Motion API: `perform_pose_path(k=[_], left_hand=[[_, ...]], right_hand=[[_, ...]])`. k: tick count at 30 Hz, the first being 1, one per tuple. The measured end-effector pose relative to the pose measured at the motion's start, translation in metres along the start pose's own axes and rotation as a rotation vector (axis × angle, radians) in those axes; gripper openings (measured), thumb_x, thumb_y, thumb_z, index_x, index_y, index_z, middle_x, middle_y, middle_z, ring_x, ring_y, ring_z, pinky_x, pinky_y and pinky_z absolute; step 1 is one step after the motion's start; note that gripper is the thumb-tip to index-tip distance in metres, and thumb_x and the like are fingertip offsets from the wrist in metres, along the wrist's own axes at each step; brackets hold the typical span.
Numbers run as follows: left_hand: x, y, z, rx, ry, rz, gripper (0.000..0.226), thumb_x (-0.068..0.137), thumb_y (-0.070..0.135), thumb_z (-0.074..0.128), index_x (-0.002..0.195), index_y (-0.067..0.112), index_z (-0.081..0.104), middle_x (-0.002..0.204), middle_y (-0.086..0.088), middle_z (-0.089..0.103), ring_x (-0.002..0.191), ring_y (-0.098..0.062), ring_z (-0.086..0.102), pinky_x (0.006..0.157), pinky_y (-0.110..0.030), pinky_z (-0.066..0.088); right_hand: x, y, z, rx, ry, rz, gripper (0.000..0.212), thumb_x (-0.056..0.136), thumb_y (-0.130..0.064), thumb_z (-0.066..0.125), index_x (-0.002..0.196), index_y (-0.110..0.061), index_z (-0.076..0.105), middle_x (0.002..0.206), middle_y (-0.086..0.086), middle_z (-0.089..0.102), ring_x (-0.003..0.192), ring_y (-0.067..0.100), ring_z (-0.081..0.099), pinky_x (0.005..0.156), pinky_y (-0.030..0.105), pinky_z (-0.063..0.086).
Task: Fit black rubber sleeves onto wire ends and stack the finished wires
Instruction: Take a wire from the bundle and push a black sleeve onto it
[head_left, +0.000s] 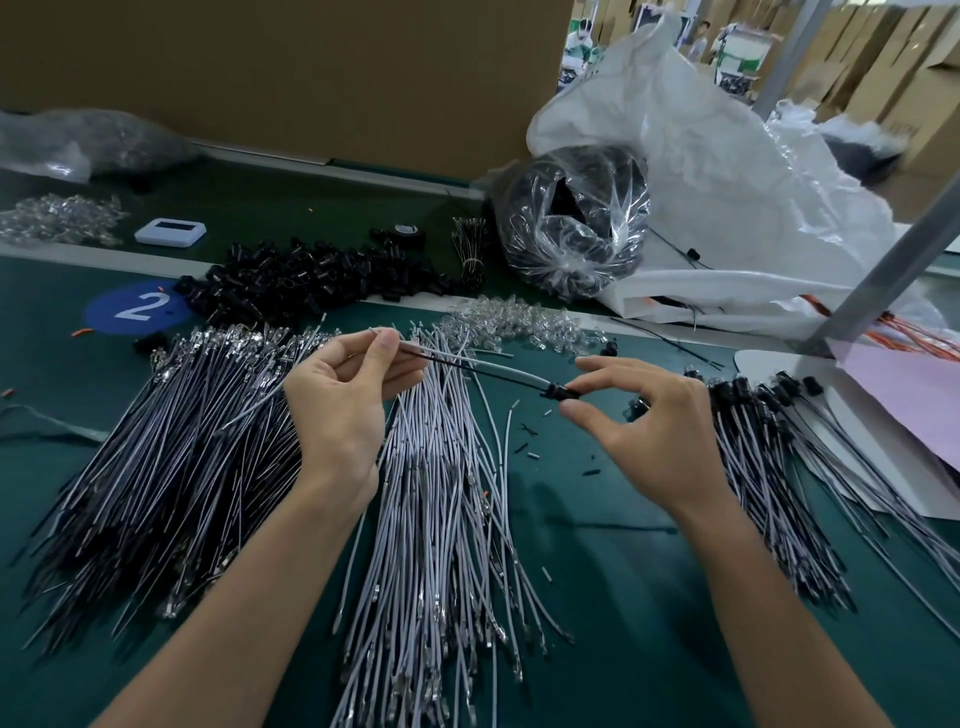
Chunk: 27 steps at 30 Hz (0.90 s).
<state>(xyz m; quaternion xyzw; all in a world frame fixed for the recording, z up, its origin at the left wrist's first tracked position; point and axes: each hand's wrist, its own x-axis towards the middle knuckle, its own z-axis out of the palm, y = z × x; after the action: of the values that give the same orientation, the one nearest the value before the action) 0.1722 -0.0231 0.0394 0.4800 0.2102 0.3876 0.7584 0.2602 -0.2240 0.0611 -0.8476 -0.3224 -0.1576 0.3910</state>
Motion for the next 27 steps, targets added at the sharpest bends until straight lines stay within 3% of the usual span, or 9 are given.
perform_pose_path(k=[3,6,10,14,19,24,27], left_hand=[[0.0,0.0,0.0,-0.002,0.002,0.005,0.005,0.091,0.005,0.064,0.093,0.004,0.068,0.074,-0.006,0.075,0.071,-0.022,0.074,0.065,-0.022,0.058],[0.001,-0.001,0.0,-0.01,-0.005,-0.012,0.004,0.091,0.007,0.064,0.093,0.004,0.068,0.074,-0.006,0.075,0.072,-0.023,0.074,0.066,-0.023,0.058],[0.005,-0.001,-0.005,-0.071,0.035,-0.063,0.005,0.093,0.007,0.063,0.093,0.006,0.067,0.076,-0.005,0.074,0.073,-0.02,0.073,0.068,-0.024,0.058],[0.01,0.002,-0.009,-0.129,0.119,-0.052,0.006,0.095,0.008,0.061,0.094,0.006,0.066,0.074,-0.002,0.073,0.069,-0.015,0.071,0.068,-0.023,0.057],[0.018,0.008,-0.017,-0.197,0.311,0.001,0.005,0.097,0.009,0.058,0.096,0.007,0.063,0.078,-0.003,0.068,0.065,-0.009,0.068,0.066,-0.02,0.056],[0.015,0.008,-0.014,-0.228,0.233,-0.051,0.011,0.098,0.006,0.054,0.092,0.009,0.062,0.079,-0.004,0.066,0.068,-0.014,0.065,0.064,-0.024,0.056],[0.013,0.009,-0.015,-0.3,0.17,-0.085,0.018,0.096,0.01,0.045,0.096,0.011,0.062,0.08,-0.003,0.069,0.072,-0.017,0.065,0.062,-0.026,0.055]], right_hand=[[0.002,-0.002,-0.008,0.025,-0.032,0.023,0.012,0.071,-0.021,0.085,0.079,-0.026,0.077,0.098,-0.015,0.073,0.096,-0.007,0.064,0.091,0.016,0.046],[0.003,-0.003,-0.008,0.102,-0.071,0.048,0.013,0.073,-0.015,0.085,0.08,-0.023,0.077,0.082,-0.017,0.074,0.08,-0.007,0.068,0.077,0.009,0.049],[0.003,0.002,-0.011,0.135,-0.075,0.088,0.01,0.074,-0.013,0.083,0.081,-0.019,0.077,0.072,-0.014,0.073,0.07,-0.003,0.069,0.072,0.014,0.053],[0.003,0.009,-0.022,0.118,-0.043,0.12,0.013,0.074,-0.011,0.083,0.08,-0.021,0.077,0.077,-0.014,0.074,0.072,-0.002,0.069,0.072,0.03,0.058],[0.004,0.022,-0.049,0.186,-0.002,0.127,0.025,0.072,-0.007,0.083,0.075,-0.031,0.077,0.087,-0.014,0.076,0.082,0.005,0.072,0.075,0.029,0.059],[0.004,0.025,-0.068,0.551,0.014,0.148,0.018,0.067,-0.02,0.081,0.085,-0.023,0.079,0.094,0.0,0.077,0.089,0.021,0.073,0.085,0.03,0.058],[0.008,0.017,-0.077,0.957,0.04,0.156,0.001,0.082,-0.017,0.072,0.083,-0.018,0.073,0.1,0.006,0.075,0.098,0.026,0.07,0.09,0.034,0.054]])
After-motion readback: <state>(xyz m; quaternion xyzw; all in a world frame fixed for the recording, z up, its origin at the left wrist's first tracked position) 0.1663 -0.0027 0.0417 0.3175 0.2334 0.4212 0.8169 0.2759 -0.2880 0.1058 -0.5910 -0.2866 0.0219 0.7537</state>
